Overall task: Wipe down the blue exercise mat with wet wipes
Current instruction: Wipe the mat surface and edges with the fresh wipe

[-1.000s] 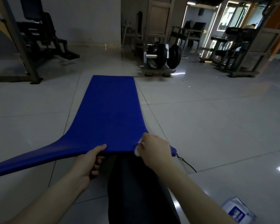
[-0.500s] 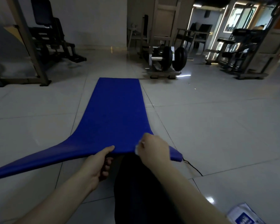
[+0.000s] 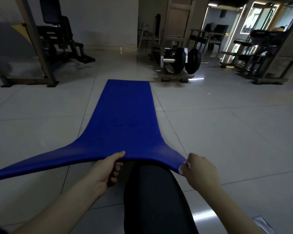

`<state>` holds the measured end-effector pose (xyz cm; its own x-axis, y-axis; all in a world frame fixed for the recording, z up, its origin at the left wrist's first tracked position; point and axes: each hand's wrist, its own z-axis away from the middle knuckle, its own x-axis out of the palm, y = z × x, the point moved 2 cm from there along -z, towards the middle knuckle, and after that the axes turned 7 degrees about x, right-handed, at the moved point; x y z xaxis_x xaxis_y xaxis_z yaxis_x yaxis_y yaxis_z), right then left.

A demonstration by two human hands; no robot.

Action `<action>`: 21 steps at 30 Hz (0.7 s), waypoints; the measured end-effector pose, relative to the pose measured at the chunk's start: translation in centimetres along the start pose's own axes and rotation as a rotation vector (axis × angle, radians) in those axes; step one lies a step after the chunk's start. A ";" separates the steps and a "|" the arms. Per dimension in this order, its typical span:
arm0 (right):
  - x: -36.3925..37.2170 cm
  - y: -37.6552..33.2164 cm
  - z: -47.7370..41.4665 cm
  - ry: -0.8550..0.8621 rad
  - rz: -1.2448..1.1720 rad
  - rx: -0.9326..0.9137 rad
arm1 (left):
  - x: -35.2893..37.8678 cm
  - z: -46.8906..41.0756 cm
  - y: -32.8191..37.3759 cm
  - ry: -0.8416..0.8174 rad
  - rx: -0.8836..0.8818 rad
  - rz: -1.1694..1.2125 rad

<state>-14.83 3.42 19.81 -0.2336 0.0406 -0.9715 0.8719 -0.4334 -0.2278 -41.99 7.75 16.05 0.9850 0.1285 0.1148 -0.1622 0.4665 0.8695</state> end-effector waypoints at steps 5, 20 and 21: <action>0.5 -2.8 0.2 0.039 -0.087 -0.033 | 0.0 0.0 0.2 -0.017 -0.001 0.011; 0.5 -8.5 0.4 -0.011 0.001 -0.221 | -0.7 -0.4 0.2 0.010 0.022 0.012; 0.2 -7.0 0.0 0.004 -0.015 -0.192 | -0.6 -0.5 0.2 0.008 0.024 0.010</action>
<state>-21.02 6.45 21.19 -0.2454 0.0498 -0.9681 0.9346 -0.2531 -0.2499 -42.67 8.20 15.95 0.9830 0.1395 0.1196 -0.1701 0.4444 0.8795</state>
